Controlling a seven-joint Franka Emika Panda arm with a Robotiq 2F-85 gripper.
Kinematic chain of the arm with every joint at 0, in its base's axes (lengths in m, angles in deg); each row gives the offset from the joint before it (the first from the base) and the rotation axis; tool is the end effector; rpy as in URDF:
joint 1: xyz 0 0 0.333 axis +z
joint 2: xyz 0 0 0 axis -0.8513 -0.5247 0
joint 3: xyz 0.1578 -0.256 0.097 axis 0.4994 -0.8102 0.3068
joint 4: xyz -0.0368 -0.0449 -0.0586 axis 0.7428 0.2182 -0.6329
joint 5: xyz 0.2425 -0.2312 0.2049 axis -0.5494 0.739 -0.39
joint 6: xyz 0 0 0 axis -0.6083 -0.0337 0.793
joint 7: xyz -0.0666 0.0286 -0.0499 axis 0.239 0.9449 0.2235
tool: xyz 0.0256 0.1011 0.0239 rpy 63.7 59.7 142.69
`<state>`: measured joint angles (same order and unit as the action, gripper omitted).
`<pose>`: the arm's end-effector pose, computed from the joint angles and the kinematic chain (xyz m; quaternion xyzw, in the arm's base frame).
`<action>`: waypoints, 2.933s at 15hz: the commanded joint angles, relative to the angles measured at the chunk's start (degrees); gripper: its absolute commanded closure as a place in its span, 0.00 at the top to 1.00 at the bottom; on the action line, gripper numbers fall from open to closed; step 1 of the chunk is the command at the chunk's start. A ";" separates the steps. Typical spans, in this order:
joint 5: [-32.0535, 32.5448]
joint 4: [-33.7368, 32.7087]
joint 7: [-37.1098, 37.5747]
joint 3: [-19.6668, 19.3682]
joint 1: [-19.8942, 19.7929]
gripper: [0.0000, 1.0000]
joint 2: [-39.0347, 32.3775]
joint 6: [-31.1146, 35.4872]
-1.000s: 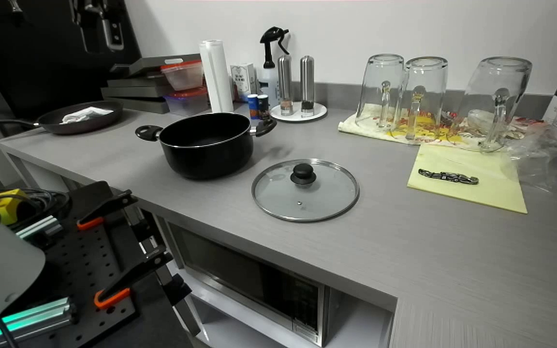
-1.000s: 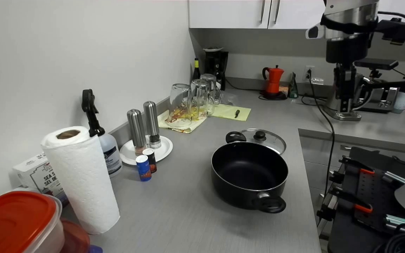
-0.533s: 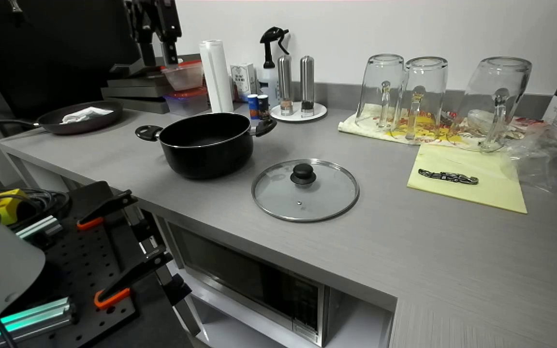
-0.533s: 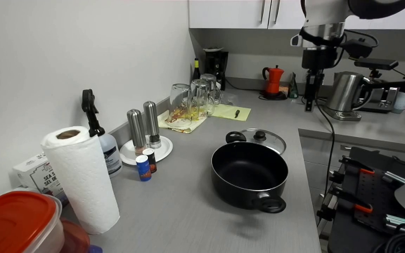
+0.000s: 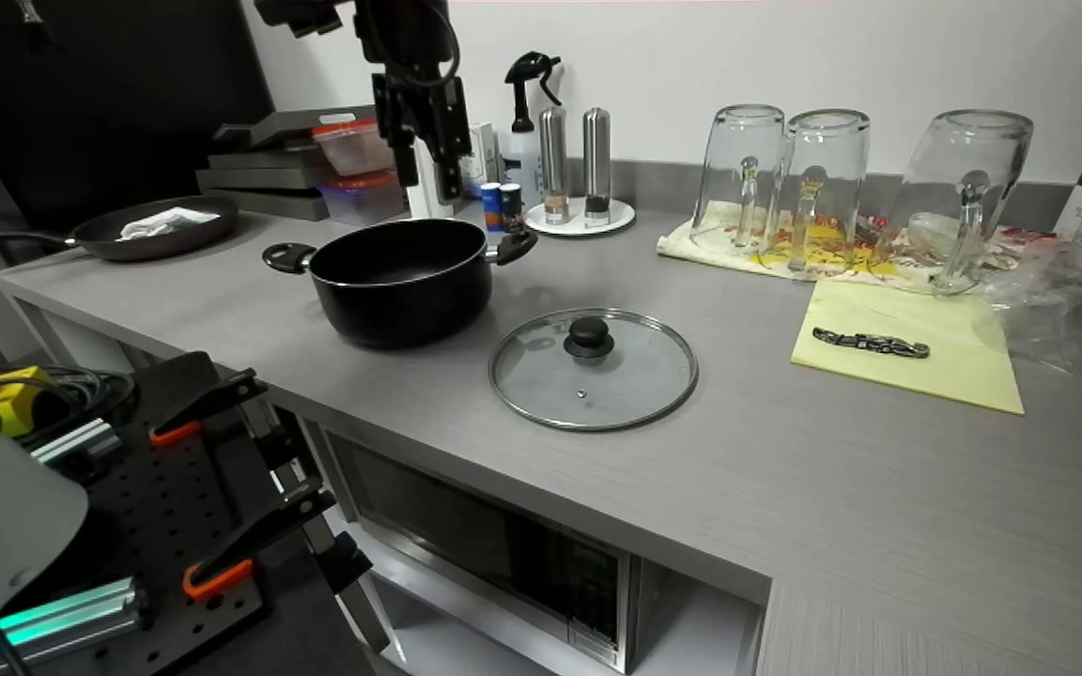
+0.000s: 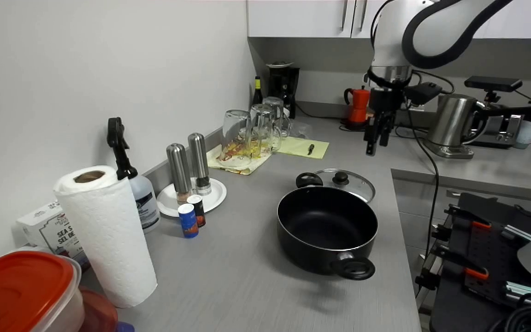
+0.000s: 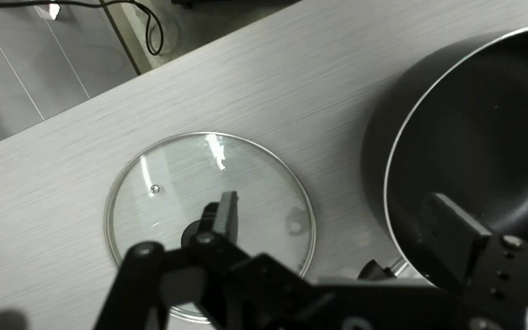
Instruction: Put the glass lid on the black pot.
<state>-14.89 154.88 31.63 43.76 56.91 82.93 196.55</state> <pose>0.4275 0.0042 0.3233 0.9994 -0.0298 -0.0167 0.0111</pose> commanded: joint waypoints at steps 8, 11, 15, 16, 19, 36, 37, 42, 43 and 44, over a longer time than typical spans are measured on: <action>0.41 -16.05 0.15 -5.06 -1.66 1.00 -26.75 11.69; -0.21 -19.95 -0.03 -6.02 -1.99 1.00 -31.20 12.03; -0.91 -24.01 -0.20 -6.64 -2.63 1.00 -35.67 11.87; -1.22 -24.89 -0.30 -6.60 -2.92 1.00 -36.66 11.87; -1.90 -26.77 -0.54 -6.36 -3.55 1.00 -38.73 11.83; -4.22 -26.84 -1.26 -5.34 -4.70 0.69 -40.19 11.84; -4.25 -26.35 -1.21 -5.25 -4.55 0.64 -39.77 11.80; -5.52 -23.88 -2.20 -4.01 -4.87 0.25 -37.66 11.53; -5.88 -23.59 -2.44 -3.77 -5.00 0.25 -37.46 11.56; -6.26 -23.33 -2.67 -3.57 -5.15 0.25 -37.23 11.50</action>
<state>-18.86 128.93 31.27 39.06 52.54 42.97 207.92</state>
